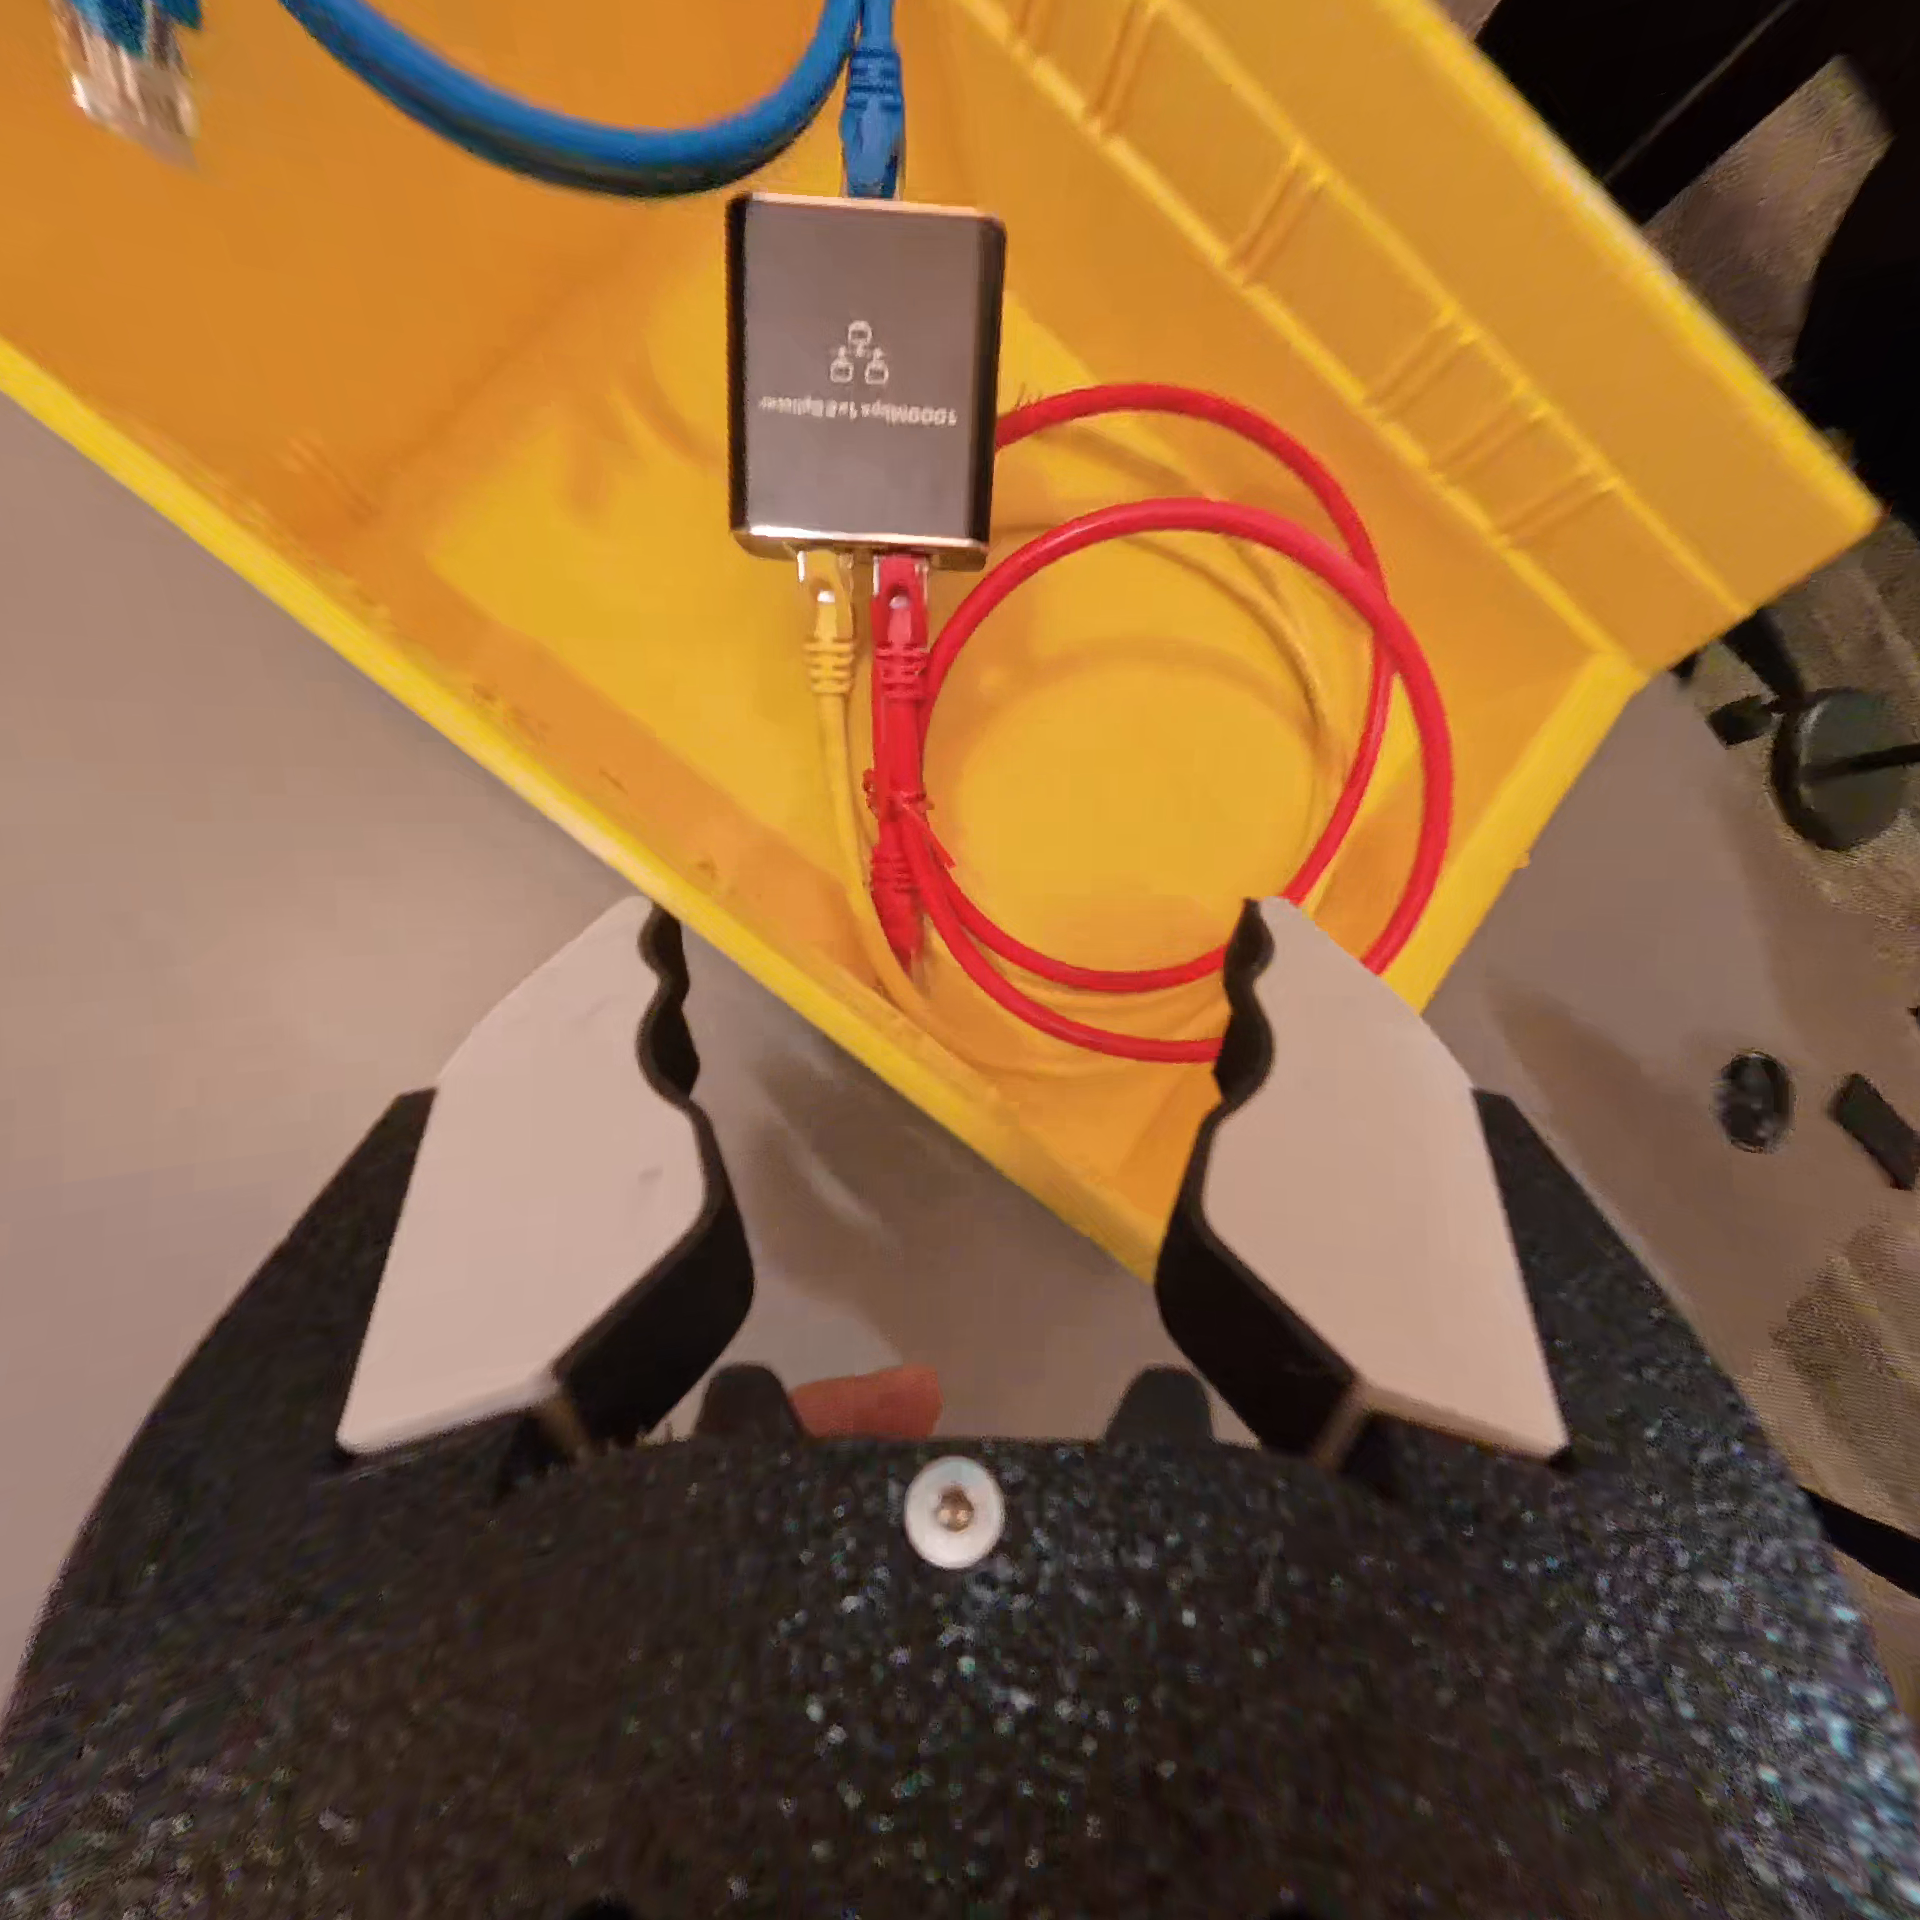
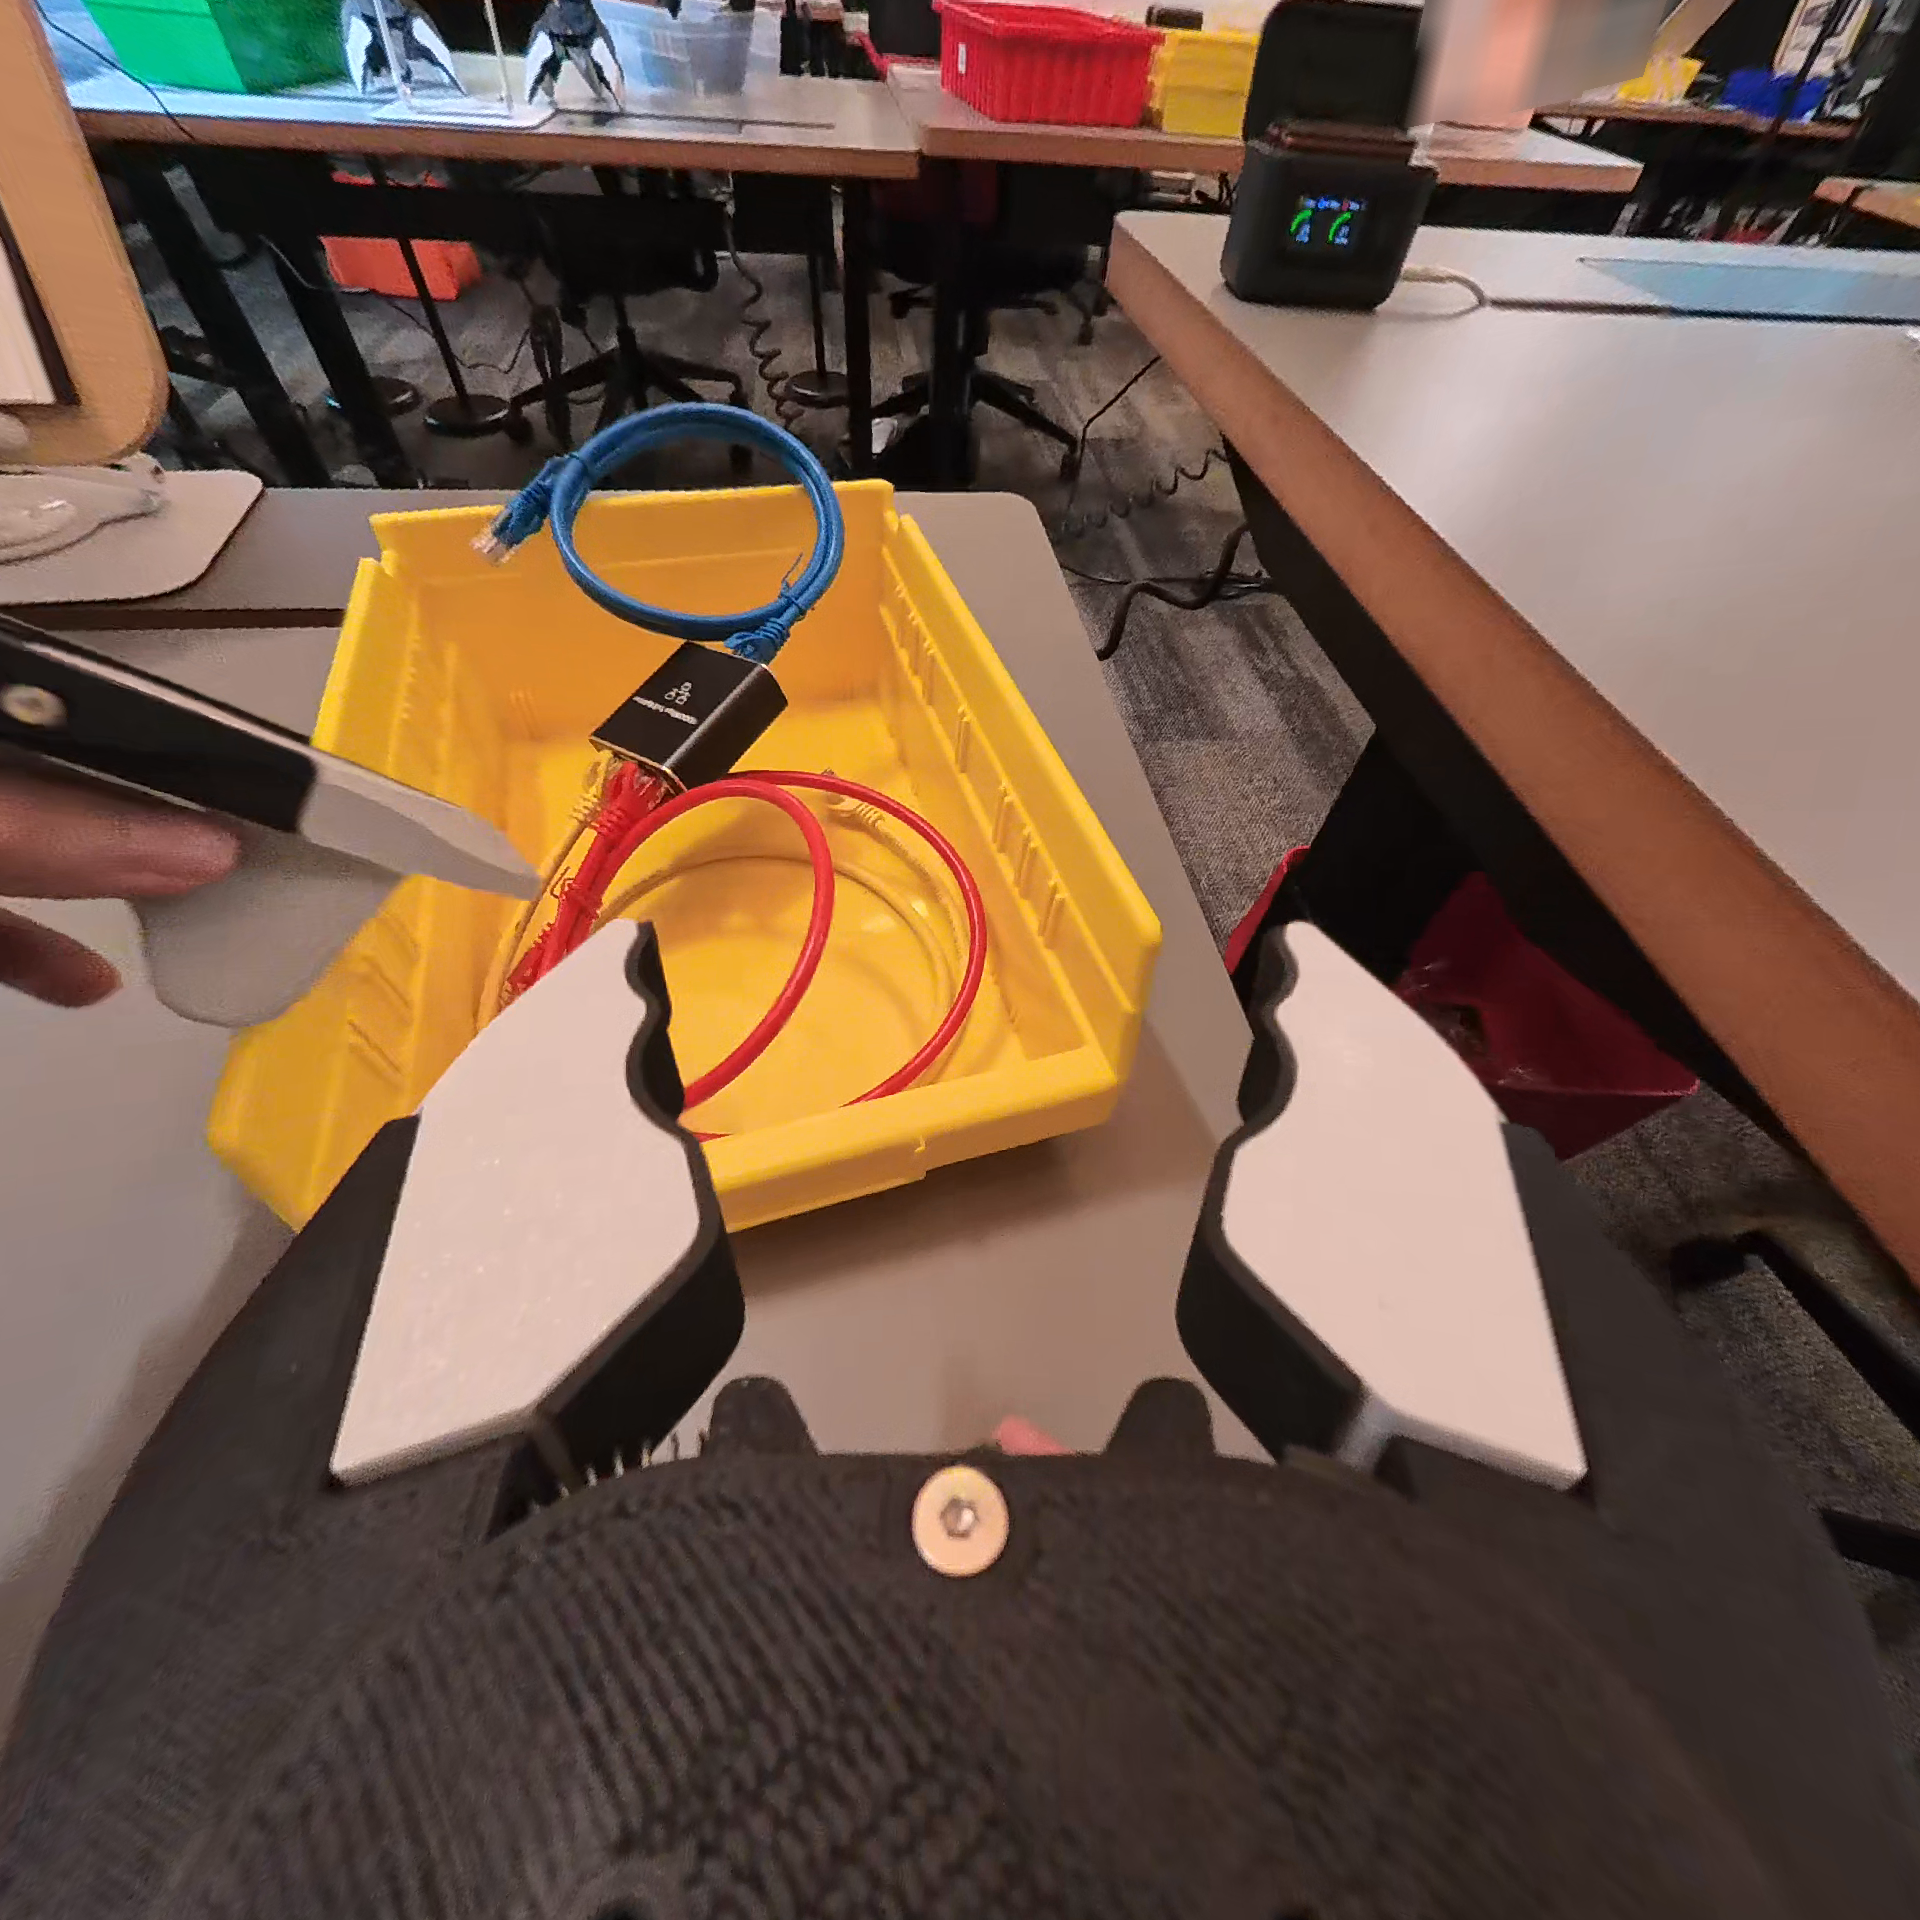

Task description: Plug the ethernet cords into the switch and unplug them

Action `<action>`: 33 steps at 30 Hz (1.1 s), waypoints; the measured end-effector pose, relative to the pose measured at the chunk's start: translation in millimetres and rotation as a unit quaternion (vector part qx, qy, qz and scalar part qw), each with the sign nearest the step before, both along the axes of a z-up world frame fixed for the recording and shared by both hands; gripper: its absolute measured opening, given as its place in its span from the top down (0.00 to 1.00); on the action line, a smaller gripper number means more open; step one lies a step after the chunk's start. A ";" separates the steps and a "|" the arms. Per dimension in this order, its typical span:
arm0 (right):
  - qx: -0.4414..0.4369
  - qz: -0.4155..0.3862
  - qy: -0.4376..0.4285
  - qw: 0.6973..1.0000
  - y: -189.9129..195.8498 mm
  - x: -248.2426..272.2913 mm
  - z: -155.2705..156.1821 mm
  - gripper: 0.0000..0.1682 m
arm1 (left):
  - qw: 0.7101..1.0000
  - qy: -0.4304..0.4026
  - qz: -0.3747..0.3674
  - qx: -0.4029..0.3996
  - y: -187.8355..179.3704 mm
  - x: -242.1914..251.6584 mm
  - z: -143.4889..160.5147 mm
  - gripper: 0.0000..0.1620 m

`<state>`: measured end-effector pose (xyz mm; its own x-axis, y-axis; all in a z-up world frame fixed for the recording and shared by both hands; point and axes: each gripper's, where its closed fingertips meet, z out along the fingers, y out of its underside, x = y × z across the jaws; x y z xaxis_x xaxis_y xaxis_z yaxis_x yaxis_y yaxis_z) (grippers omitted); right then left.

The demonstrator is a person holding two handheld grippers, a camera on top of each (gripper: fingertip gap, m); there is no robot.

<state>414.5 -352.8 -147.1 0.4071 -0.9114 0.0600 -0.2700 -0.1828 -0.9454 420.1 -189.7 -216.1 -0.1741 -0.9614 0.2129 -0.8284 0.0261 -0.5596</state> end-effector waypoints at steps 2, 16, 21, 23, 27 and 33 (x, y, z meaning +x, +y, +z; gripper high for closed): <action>0.001 0.009 -0.003 1.000 6.6 -1.4 2.3 0.36 | 0.999 0.010 0.008 0.033 4.4 5.6 -10.6 0.37; -0.011 0.062 -0.011 0.998 46.9 -10.3 6.5 0.37 | 0.992 -0.031 0.008 0.122 136.1 -1.6 -33.9 0.98; -0.006 0.121 -0.005 0.993 90.1 -23.0 8.0 0.38 | 0.991 -0.033 0.001 0.129 225.8 -82.7 -33.5 0.98; -0.007 0.156 -0.007 0.988 119.0 -33.6 9.0 0.38 | 0.992 -0.030 0.017 0.123 262.3 -128.8 -34.0 0.98; -0.014 0.244 0.014 0.970 199.8 -69.6 -4.4 0.37 | 0.992 -0.021 0.047 0.117 332.2 -235.2 -34.0 0.98; 0.048 0.428 0.061 0.901 370.9 -163.9 1.1 0.36 | 0.985 0.011 0.134 0.110 419.0 -391.9 -26.5 0.98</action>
<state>250.6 18.1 -146.0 0.9608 -0.2601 -0.0956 -0.1729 -0.2929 -0.9404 28.2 229.3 -242.6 0.0937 -0.9956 -0.0047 -0.8338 -0.0759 -0.5469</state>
